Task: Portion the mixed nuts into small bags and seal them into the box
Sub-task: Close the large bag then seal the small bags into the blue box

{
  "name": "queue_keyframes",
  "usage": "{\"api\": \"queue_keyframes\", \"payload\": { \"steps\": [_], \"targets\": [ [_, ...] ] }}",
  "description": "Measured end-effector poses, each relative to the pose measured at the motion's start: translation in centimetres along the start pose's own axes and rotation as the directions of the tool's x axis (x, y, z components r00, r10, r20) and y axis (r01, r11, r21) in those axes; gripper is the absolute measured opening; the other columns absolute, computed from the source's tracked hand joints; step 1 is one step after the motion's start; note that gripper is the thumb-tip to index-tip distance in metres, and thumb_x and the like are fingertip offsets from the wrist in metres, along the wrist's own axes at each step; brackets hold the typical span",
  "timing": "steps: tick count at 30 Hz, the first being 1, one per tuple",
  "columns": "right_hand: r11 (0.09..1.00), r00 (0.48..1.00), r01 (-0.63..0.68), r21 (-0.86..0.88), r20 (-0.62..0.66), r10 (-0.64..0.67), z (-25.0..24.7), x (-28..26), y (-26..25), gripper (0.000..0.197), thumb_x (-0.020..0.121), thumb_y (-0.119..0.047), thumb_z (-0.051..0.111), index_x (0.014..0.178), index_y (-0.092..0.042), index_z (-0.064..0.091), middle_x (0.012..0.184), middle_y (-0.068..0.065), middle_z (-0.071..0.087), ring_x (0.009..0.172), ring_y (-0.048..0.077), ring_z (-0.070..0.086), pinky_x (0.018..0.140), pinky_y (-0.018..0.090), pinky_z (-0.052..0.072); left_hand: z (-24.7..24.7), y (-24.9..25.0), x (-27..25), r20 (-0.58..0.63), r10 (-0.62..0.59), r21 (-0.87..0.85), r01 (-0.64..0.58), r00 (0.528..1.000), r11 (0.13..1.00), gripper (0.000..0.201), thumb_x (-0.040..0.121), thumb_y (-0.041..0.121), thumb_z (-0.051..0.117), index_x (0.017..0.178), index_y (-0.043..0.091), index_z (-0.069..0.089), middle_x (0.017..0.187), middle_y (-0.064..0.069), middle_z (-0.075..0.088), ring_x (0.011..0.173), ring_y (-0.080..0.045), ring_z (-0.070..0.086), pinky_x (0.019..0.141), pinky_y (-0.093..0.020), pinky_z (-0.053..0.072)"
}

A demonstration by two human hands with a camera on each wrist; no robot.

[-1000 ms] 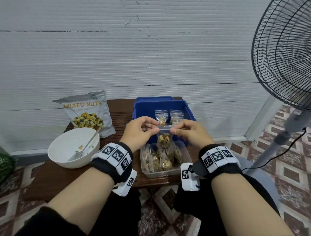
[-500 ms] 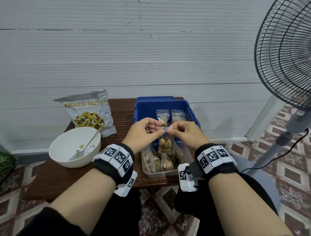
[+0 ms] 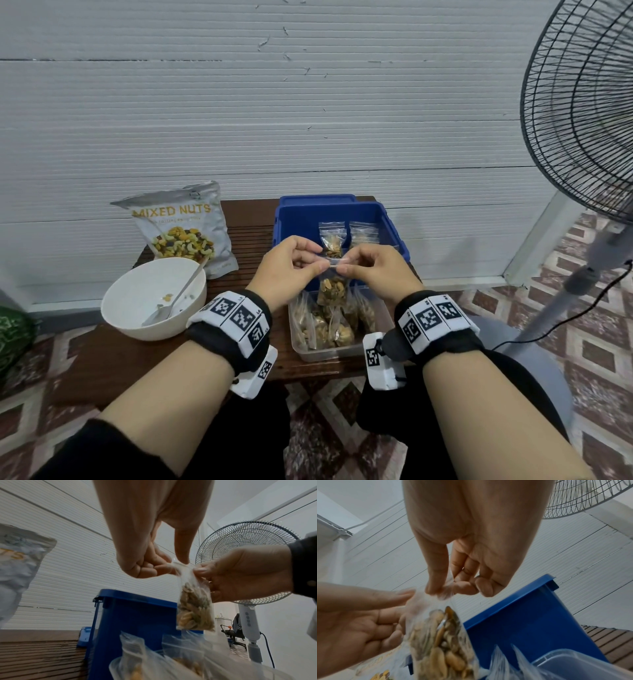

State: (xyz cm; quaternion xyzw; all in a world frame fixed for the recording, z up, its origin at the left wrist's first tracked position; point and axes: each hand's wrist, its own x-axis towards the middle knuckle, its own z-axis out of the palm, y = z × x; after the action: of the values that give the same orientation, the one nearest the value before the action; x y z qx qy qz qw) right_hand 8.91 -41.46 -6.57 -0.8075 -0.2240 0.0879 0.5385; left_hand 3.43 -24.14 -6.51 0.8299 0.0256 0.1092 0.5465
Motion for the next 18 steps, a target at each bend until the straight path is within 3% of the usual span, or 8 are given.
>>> {"api": "queue_keyframes", "payload": {
  "steps": [4,6,8,11,14,18],
  "targets": [
    [1.0,1.0,0.009,-0.013,-0.002,-0.009,-0.1,-0.1,-0.1,0.005,0.084,-0.012,0.07,0.085,-0.008,0.068,0.078,-0.002,0.064,0.078,0.011,0.059,0.074,0.021,0.047,-0.1,-0.4,-0.1,-0.037,-0.015,-0.003,0.015,0.999,1.0,0.022,0.083,0.013,0.072,0.09,0.023,0.054,0.076,0.008,0.065,0.061,0.008,0.056,0.063,-0.006,0.043],
    [1.0,1.0,0.018,-0.015,0.017,-0.017,0.0,-0.1,-0.2,0.008,0.085,-0.013,0.069,0.087,-0.005,0.067,0.08,0.001,0.064,0.078,0.011,0.059,0.075,0.022,0.047,-0.1,-0.3,-0.2,-0.064,0.008,-0.008,-0.008,0.998,1.0,0.024,0.082,0.011,0.073,0.087,0.023,0.053,0.074,0.007,0.066,0.06,0.008,0.055,0.063,-0.006,0.043],
    [1.0,0.999,0.019,-0.01,0.036,-0.018,0.1,-0.1,-0.2,0.009,0.085,-0.017,0.07,0.086,-0.008,0.069,0.08,0.004,0.067,0.075,0.011,0.062,0.073,0.023,0.05,-0.2,-0.2,-0.3,-0.066,0.032,-0.002,-0.032,0.997,0.999,0.026,0.081,0.01,0.075,0.086,0.023,0.052,0.072,0.007,0.066,0.059,0.007,0.055,0.062,-0.006,0.043],
    [0.996,0.998,0.041,-0.074,0.044,-0.038,0.4,0.1,-0.5,0.008,0.084,-0.017,0.071,0.077,-0.017,0.067,0.075,-0.002,0.066,0.068,0.003,0.06,0.064,0.014,0.048,-0.1,0.0,-0.5,-0.04,0.056,0.003,-0.055,0.998,0.998,0.027,0.08,0.008,0.074,0.086,0.021,0.052,0.07,0.006,0.066,0.057,0.007,0.054,0.061,-0.006,0.042],
    [0.987,0.999,0.05,-0.152,0.008,-0.049,0.6,0.5,-0.7,0.011,0.084,-0.015,0.071,0.075,-0.019,0.065,0.076,-0.001,0.065,0.072,0.009,0.057,0.066,0.017,0.046,0.0,0.0,-0.4,-0.036,0.058,-0.034,-0.059,0.998,0.998,0.027,0.081,0.004,0.072,0.086,0.019,0.051,0.069,0.005,0.064,0.056,0.006,0.053,0.061,-0.007,0.041],
    [0.983,0.999,0.05,-0.174,0.0,-0.05,0.7,0.8,-1.5,0.013,0.084,-0.02,0.072,0.073,-0.021,0.065,0.069,-0.004,0.062,0.065,0.007,0.054,0.067,0.023,0.046,-0.8,-0.4,0.2,-0.019,0.042,-0.049,-0.042,0.999,0.998,0.025,0.082,0.01,0.073,0.091,0.023,0.054,0.073,0.007,0.066,0.062,0.004,0.055,0.066,-0.011,0.042]
  ]
}}
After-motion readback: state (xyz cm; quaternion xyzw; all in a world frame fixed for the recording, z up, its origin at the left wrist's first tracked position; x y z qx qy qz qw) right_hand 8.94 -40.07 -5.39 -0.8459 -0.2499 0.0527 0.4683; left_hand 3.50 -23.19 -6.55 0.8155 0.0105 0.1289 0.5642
